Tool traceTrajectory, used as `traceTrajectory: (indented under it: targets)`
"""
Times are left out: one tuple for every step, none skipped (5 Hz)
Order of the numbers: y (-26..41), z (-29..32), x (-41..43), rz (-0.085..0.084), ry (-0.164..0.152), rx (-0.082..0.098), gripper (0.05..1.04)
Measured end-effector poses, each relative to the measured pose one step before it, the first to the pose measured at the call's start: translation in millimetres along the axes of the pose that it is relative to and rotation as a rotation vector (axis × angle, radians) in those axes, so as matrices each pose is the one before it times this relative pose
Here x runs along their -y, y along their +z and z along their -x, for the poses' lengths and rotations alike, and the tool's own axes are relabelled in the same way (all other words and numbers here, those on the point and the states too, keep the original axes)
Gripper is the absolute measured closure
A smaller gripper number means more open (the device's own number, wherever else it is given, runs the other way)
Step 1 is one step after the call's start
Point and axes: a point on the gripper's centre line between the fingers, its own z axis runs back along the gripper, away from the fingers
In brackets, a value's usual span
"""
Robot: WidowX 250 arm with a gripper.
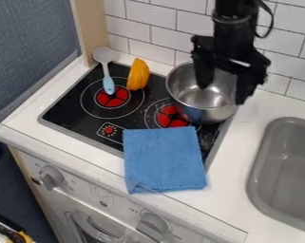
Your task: Move the silver pot to the upper right corner of the stove
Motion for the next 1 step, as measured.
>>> traceTrajectory:
  targets:
    - [8.76, 4.83, -8.39, -0.0561, 0.0264, 0.0066, 0.083]
